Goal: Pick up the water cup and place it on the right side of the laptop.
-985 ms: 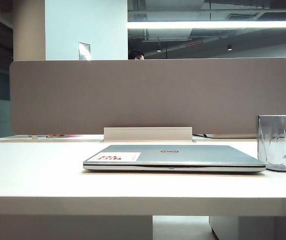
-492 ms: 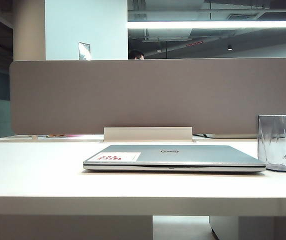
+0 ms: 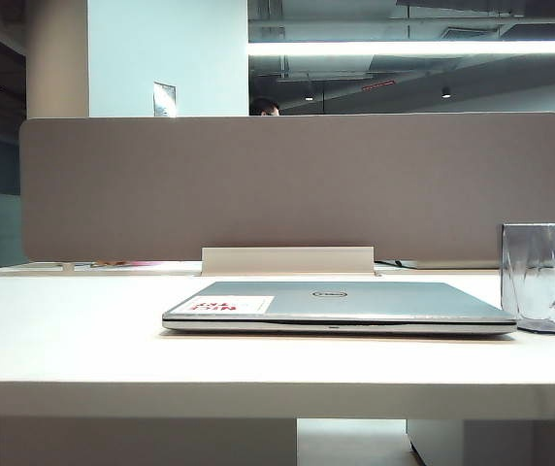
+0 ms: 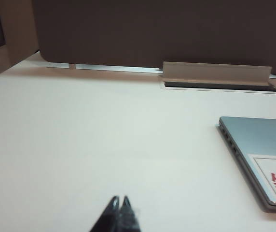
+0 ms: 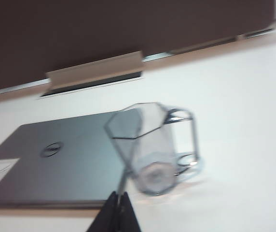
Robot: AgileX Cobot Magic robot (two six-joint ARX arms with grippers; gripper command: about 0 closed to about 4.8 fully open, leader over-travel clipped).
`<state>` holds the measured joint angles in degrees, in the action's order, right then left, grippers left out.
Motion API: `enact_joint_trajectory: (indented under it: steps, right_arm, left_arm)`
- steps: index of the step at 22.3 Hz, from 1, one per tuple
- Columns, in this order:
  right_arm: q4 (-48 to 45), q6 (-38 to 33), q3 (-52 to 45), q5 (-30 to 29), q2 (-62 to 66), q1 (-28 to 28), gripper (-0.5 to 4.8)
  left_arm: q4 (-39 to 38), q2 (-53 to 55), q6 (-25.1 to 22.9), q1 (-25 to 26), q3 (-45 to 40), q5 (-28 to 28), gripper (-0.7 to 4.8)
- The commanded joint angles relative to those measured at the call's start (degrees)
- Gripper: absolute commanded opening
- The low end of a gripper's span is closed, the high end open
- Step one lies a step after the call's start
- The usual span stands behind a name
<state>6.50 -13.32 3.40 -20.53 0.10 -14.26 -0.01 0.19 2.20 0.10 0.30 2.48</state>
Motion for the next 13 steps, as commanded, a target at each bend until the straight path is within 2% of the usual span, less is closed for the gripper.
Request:
enact_joint_trajectory:
  steps: [1,3,5,13]
  right_arm:
    - [-0.7,-0.2,0.2,-5.3,-0.1,0.0,-0.08]
    - [-0.7,-0.2,0.2,-9.2,-0.1,0.0,-0.08]
    - [-0.7,-0.2,0.2,-10.7,-0.1,-0.1,-0.08]
    - [-0.7,2.6,0.1,-8.9,-0.1,0.6,-0.08]
  left_arm:
    - [0.5,0.0,-0.2,3.5,0.2,0.3,-0.03]
    - [0.6,0.0,-0.2,7.4,0.2,1.7,-0.03]
    - [0.6,0.0,-0.2,8.5,0.2,1.7,-0.03]
    - [0.6,0.0,-0.2,9.0,0.2,1.7,-0.03]
